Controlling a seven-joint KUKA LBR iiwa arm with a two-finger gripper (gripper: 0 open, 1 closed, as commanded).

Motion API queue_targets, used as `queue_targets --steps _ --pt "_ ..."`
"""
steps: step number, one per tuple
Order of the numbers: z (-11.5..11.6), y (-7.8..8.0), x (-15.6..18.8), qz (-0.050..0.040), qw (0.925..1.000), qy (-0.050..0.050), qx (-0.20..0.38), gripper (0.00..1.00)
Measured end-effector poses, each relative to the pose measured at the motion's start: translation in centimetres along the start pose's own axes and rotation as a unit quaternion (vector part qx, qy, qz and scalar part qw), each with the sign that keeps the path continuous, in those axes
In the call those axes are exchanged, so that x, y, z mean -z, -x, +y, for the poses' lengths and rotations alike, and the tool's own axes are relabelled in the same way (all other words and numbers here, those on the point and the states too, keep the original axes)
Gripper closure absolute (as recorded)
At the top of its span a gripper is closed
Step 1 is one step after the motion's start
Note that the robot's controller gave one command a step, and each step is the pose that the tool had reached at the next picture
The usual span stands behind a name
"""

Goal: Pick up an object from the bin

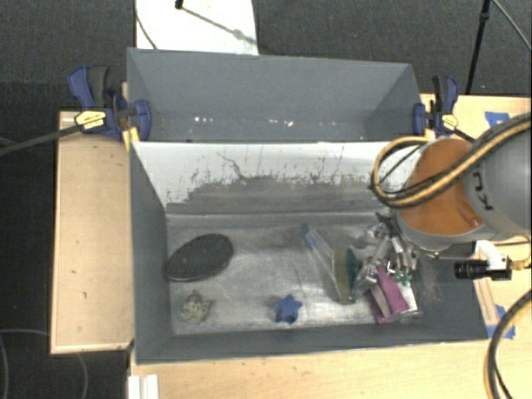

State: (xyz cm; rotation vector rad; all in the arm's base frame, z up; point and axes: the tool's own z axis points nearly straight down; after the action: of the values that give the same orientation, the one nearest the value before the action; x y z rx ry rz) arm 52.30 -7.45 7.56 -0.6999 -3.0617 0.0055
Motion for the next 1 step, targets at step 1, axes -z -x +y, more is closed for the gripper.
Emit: queue_targets --steps 1 --pt "0.33 -0.17 0.03 0.0024 1.0000 0.002 0.003 1.00"
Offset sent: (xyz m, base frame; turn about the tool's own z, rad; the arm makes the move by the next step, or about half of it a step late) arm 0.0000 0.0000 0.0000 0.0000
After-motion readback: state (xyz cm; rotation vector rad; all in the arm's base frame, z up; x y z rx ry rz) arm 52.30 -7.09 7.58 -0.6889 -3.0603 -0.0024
